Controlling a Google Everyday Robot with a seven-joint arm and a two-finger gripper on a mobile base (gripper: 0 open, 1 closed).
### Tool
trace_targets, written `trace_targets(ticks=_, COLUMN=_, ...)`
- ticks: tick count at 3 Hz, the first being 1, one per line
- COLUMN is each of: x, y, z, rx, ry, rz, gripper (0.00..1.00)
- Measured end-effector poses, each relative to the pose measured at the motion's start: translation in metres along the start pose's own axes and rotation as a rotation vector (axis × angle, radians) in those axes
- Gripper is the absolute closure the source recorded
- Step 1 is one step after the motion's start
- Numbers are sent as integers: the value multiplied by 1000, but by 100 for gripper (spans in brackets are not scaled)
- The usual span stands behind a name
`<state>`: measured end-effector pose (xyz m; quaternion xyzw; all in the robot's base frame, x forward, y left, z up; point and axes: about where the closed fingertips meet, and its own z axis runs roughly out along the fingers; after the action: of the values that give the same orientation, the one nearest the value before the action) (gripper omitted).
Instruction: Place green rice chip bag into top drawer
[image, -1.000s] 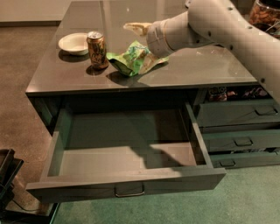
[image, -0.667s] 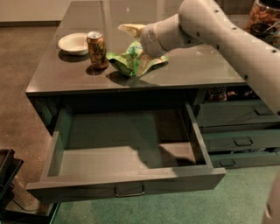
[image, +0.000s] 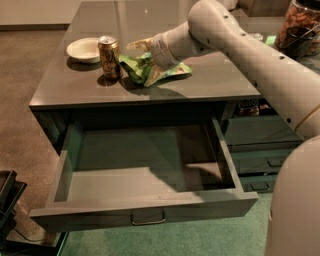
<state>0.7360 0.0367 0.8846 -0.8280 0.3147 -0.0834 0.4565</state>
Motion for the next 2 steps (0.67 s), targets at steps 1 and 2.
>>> trace_targets(ticks=1, x=0, y=0, z=2, rx=-3, ry=-3, rz=-1, gripper=55)
trace_targets(ticks=2, x=0, y=0, z=2, rx=-3, ry=-3, rz=-1, gripper=78)
